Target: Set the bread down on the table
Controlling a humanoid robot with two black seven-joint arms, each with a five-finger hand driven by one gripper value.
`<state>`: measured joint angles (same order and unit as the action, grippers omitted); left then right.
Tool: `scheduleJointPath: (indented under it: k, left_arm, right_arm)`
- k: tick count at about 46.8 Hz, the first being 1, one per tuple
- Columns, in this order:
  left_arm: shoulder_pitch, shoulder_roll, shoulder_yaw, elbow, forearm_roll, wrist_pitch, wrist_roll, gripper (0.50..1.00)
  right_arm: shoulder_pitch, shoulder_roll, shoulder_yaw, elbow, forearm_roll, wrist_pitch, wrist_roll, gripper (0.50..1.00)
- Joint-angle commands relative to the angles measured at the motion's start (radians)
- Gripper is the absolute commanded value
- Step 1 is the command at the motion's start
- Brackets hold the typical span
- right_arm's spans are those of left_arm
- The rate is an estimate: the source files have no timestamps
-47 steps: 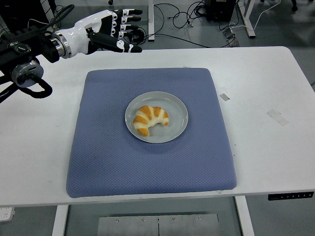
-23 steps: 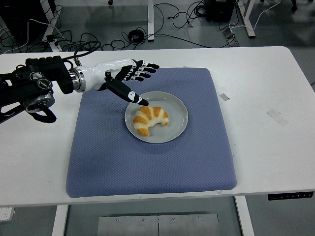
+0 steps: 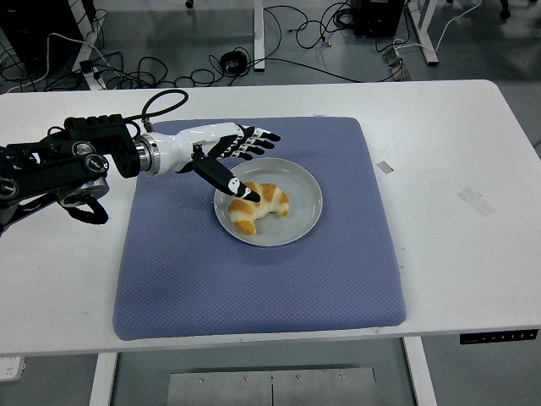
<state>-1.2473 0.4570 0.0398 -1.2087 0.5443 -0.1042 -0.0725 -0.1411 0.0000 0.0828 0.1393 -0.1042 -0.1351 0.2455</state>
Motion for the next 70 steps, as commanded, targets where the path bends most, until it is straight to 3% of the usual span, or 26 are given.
scheduleJointPath:
  k: [1, 19, 36, 58, 70]
  left_arm:
    - [-0.001, -0.014, 0.015, 0.004, 0.029, 0.026, 0.0, 0.937]
    - [-0.004, -0.038, 0.075, 0.008, 0.083, 0.084, 0.0, 0.937]
    - [0.0, -0.066, 0.132, 0.032, 0.083, 0.175, -0.012, 0.93]
    - [0.014, -0.098, 0.13, 0.032, 0.08, 0.189, -0.013, 0.902]
    - [0.015, -0.098, 0.13, 0.032, 0.079, 0.189, -0.013, 0.851]
  right_arm:
    - [0.0, 0.0, 0.0, 0.0, 0.0, 0.0, 0.0, 1.0]
    - [0.0, 0.0, 0.0, 0.0, 0.0, 0.0, 0.0, 1.0]
    - [0.0, 0.0, 0.0, 0.0, 0.0, 0.0, 0.0, 1.0]
    - [0.0, 0.0, 0.0, -0.001, 0.0, 0.0, 0.0, 1.0]
    - [0.0, 0.0, 0.0, 0.0, 0.0, 0.0, 0.0, 1.0]
